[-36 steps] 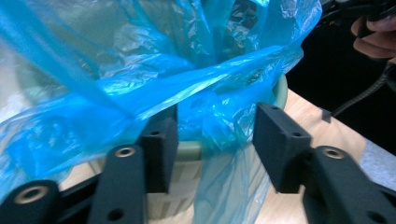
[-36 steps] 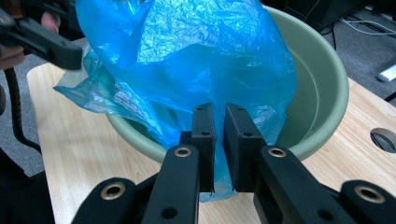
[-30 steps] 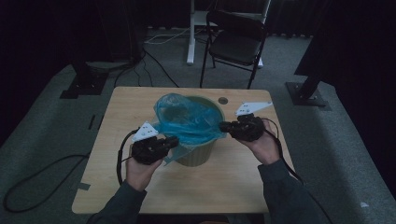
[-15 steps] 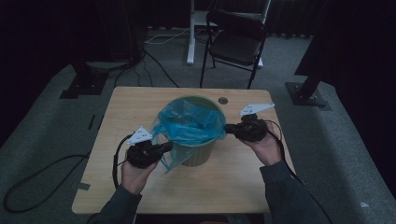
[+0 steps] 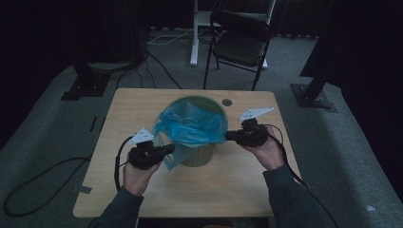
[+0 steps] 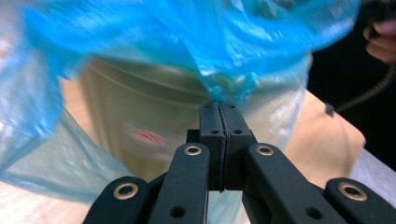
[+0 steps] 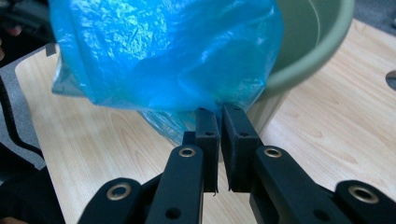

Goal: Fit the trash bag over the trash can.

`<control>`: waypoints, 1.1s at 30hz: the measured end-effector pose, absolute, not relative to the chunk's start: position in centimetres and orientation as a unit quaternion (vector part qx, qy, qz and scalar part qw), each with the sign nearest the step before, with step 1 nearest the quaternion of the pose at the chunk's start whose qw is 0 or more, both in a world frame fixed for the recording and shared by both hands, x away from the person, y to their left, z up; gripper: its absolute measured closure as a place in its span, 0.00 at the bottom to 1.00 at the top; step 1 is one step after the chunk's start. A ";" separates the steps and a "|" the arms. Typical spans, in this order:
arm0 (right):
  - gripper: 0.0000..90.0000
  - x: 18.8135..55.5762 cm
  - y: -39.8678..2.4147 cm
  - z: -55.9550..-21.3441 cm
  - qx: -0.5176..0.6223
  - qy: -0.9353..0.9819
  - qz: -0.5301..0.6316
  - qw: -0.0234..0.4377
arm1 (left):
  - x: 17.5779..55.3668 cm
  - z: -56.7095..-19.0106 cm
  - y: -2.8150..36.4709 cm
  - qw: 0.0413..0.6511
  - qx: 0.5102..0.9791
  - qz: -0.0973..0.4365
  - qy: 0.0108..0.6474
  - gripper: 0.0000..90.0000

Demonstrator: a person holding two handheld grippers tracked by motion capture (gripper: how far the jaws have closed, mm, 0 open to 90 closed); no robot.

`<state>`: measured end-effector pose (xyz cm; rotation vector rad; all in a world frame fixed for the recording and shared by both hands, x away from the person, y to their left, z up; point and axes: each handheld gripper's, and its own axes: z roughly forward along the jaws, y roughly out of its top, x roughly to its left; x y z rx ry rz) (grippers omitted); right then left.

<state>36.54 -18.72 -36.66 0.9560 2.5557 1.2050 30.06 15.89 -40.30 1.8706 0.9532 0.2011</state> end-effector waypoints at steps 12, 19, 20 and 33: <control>0.95 38.1 -19.8 -37.6 0.377 0.841 0.382 0.071 | 30.2 -41.2 15.5 0.477 0.781 0.079 0.396 0.99; 0.95 38.4 -20.3 -37.5 0.391 0.829 0.393 0.068 | 30.5 -41.0 16.4 0.480 0.770 0.092 0.411 0.99; 0.94 38.3 -20.3 -37.4 0.389 0.829 0.395 0.070 | 30.5 -40.9 16.5 0.480 0.768 0.094 0.413 0.99; 0.65 36.9 -21.2 -35.4 0.349 0.820 0.443 0.094 | 30.2 -39.7 18.7 0.494 0.743 0.132 0.433 0.87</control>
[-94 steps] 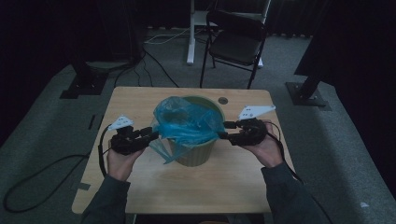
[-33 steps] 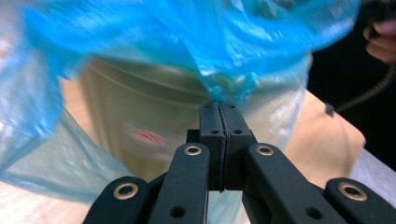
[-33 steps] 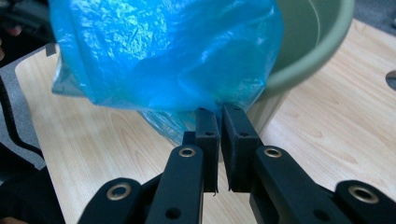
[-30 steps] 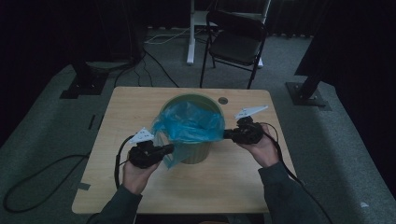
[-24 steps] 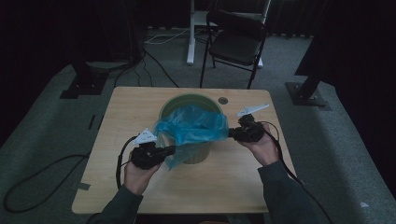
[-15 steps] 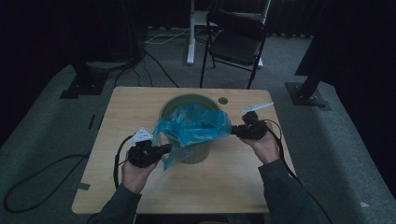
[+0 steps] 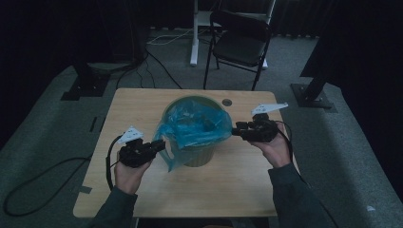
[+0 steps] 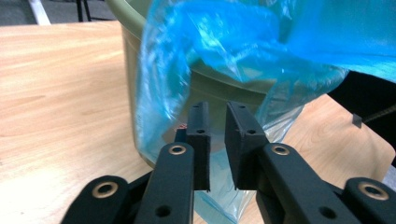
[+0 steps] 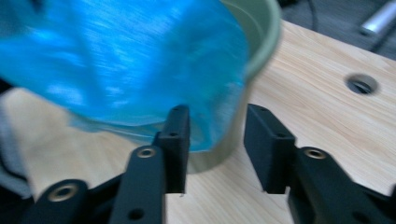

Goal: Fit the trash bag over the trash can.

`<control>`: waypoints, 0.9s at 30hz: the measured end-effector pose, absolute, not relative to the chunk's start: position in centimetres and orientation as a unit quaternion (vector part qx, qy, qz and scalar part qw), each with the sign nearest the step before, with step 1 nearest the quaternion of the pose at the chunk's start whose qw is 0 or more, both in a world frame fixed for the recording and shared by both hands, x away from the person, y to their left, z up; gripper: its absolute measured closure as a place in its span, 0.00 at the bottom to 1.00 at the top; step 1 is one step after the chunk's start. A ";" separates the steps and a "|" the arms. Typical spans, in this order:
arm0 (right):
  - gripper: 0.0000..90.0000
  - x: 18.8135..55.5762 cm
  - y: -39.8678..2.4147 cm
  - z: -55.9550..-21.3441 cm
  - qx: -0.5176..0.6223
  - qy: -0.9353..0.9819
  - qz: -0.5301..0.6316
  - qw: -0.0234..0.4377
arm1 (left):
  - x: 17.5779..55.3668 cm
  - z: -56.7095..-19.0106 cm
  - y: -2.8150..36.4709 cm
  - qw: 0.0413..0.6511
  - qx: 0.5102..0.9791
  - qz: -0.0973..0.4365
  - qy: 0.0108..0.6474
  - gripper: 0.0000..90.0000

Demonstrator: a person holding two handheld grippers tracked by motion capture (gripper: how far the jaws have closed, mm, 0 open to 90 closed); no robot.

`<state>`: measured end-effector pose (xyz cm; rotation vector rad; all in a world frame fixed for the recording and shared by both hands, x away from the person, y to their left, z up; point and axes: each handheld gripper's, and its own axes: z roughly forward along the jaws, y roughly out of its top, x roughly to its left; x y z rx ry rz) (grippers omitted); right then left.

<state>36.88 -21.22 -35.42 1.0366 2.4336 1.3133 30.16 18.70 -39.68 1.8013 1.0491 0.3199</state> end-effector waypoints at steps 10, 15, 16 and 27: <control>0.56 35.2 -21.2 -33.4 0.287 0.822 0.478 0.118 | 30.1 -38.0 19.7 0.508 0.729 0.164 0.429 0.83; 0.56 34.8 -20.8 -32.7 0.278 0.819 0.485 0.127 | 30.6 -37.1 19.7 0.510 0.728 0.185 0.419 0.80; 0.56 34.8 -20.7 -32.6 0.274 0.819 0.487 0.127 | 30.8 -36.9 19.7 0.507 0.730 0.190 0.417 0.80; 0.61 35.1 -18.6 -32.0 0.244 0.829 0.481 0.148 | 33.8 -35.7 18.5 0.492 0.745 0.203 0.403 0.74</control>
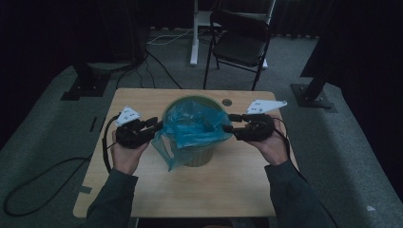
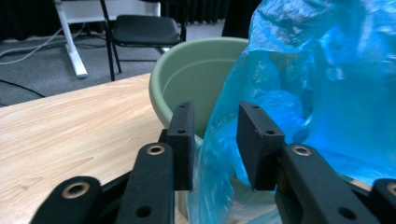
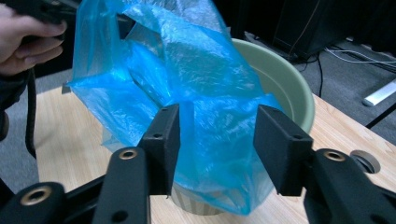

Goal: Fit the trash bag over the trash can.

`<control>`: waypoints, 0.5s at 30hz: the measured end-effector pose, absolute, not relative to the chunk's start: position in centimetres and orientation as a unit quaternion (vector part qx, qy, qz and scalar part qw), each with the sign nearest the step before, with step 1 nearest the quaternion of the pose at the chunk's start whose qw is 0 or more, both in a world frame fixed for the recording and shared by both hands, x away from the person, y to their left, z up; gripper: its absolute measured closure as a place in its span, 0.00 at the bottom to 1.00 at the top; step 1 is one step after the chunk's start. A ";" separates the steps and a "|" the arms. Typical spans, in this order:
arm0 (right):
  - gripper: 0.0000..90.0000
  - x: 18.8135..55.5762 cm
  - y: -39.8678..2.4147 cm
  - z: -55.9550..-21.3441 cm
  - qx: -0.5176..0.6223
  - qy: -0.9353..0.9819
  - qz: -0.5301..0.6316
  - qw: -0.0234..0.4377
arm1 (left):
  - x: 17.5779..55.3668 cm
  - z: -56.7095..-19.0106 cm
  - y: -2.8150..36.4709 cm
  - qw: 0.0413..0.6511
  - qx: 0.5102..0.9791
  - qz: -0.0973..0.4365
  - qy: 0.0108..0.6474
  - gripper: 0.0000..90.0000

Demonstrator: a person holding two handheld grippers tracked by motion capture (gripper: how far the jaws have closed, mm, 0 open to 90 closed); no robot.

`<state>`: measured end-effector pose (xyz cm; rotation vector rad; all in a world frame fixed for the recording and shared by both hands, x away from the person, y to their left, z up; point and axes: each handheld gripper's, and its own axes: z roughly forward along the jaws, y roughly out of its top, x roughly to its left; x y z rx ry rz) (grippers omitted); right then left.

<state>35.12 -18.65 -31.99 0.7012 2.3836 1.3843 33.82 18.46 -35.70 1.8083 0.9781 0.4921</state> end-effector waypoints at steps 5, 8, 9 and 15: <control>0.81 35.7 -17.8 -32.2 0.235 0.839 0.468 0.150 | 35.0 -35.7 17.9 0.479 0.751 0.213 0.401 0.76; 0.90 36.3 -17.8 -32.2 0.242 0.838 0.464 0.150 | 35.6 -35.8 17.5 0.466 0.761 0.213 0.398 0.88; 0.92 36.5 -17.8 -32.2 0.246 0.838 0.463 0.150 | 35.8 -35.8 17.4 0.464 0.763 0.212 0.397 0.92; 0.95 37.9 -18.3 -32.3 0.273 0.831 0.460 0.150 | 37.0 -36.3 17.9 0.460 0.760 0.203 0.413 0.99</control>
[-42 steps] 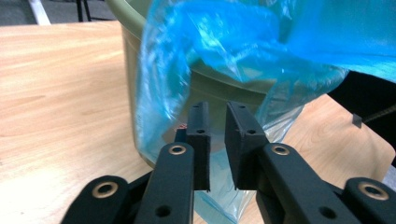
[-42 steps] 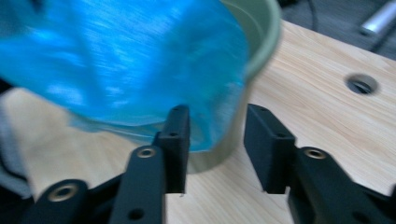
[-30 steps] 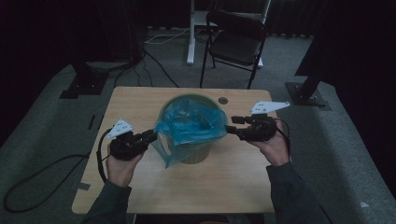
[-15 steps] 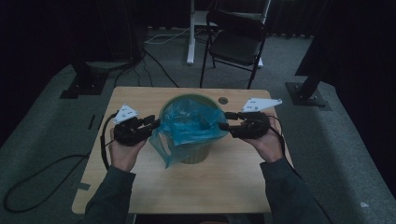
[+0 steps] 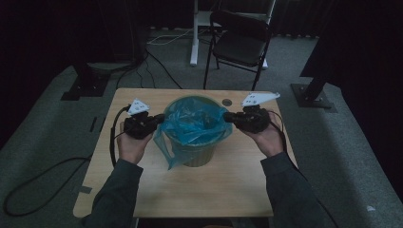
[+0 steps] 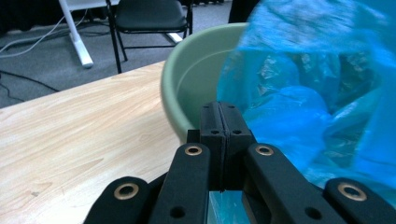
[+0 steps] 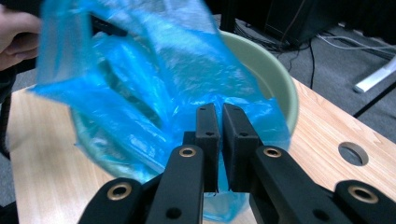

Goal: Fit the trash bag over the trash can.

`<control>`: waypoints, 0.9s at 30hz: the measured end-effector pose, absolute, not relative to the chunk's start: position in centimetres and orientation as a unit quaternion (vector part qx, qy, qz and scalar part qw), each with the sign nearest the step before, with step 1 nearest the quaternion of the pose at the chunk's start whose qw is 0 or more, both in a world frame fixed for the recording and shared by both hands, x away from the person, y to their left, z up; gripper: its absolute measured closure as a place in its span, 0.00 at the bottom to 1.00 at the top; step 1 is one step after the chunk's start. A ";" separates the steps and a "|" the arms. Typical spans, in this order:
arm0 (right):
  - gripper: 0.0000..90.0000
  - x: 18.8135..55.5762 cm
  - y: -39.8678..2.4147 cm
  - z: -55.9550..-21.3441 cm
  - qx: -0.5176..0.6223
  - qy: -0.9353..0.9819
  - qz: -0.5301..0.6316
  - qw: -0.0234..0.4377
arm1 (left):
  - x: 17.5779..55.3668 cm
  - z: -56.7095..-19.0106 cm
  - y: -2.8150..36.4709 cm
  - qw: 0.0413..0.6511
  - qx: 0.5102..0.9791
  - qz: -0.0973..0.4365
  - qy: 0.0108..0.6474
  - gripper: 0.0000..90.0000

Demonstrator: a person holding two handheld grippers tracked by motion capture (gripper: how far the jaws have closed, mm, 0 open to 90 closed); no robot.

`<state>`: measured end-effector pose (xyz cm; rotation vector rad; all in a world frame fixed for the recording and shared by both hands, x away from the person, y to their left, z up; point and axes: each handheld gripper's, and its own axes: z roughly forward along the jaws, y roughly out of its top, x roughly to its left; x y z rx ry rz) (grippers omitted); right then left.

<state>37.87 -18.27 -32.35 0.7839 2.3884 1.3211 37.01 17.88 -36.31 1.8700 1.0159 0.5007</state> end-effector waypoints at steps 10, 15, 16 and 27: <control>0.98 41.6 -18.9 -34.6 0.338 0.820 0.444 0.129 | 39.3 -37.7 19.4 0.456 0.744 0.176 0.456 0.99; 0.99 42.9 -18.9 -35.3 0.358 0.819 0.431 0.124 | 40.3 -38.5 19.6 0.452 0.741 0.162 0.469 0.99; 0.99 43.0 -18.8 -35.5 0.363 0.818 0.428 0.124 | 40.6 -38.7 19.5 0.450 0.742 0.158 0.471 0.99; 1.00 43.6 -19.2 -36.6 0.398 0.822 0.394 0.104 | 41.2 -39.4 19.6 0.461 0.739 0.137 0.472 0.99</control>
